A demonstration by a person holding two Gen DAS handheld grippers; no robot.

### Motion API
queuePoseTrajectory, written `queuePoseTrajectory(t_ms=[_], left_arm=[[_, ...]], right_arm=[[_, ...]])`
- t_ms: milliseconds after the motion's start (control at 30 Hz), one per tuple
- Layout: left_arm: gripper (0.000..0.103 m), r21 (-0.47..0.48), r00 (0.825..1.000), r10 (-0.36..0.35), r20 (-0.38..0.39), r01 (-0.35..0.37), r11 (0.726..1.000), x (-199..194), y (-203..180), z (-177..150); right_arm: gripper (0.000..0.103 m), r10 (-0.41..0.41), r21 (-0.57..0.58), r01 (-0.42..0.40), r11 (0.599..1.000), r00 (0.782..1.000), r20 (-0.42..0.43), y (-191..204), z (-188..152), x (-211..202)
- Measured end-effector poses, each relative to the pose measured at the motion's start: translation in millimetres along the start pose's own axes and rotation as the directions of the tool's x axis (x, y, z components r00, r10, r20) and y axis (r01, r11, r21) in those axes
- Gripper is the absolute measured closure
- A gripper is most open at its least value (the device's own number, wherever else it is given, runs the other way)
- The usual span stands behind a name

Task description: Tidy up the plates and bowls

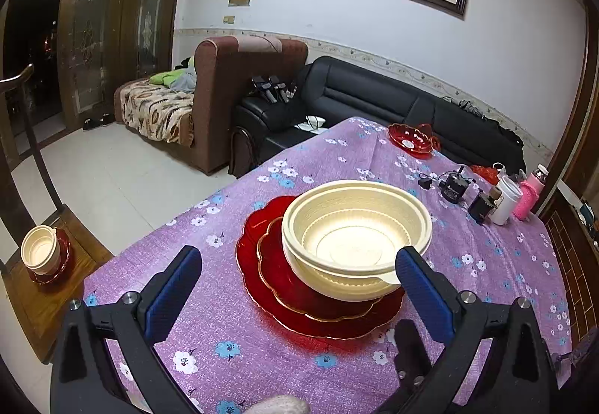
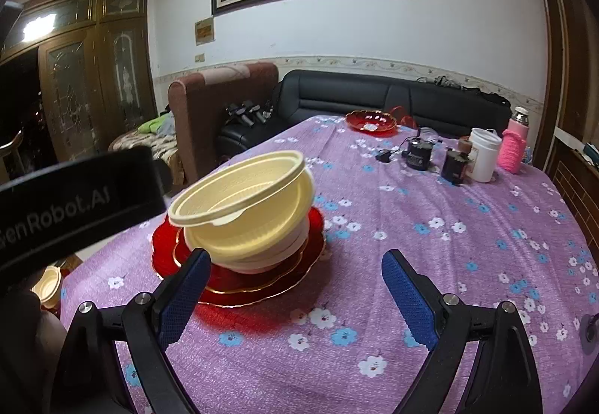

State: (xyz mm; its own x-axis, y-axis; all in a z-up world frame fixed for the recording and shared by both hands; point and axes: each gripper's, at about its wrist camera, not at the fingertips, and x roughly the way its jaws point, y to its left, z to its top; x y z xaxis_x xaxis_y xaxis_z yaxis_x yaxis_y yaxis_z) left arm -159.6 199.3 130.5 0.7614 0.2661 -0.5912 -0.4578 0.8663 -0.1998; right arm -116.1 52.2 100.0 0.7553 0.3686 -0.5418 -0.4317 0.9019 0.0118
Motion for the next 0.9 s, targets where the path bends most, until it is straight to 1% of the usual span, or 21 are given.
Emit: queuePoseTrajectory(t_ms=[300,600,900], left_arm=[[0.000,-0.003,0.999,-0.009,-0.044,0.009,1.000,14,3,-2],[0.000,0.001,0.998,0.005,-0.061,-0.005,1.000,22,0,-1],[0.000,0.004,0.997,-0.005,-0.072,0.005,1.000,25,-3,-2]], right_arm=[[0.008,0.009,-0.004,-0.009,1.000,0.999,-0.041,6,-1,15],[0.008,0.032,-0.010,-0.033,0.999,0.997,-0.066,11,-2,23],[0.008,0.038,0.005,-0.038,0.999,0.996,-0.075,8,-2,23]])
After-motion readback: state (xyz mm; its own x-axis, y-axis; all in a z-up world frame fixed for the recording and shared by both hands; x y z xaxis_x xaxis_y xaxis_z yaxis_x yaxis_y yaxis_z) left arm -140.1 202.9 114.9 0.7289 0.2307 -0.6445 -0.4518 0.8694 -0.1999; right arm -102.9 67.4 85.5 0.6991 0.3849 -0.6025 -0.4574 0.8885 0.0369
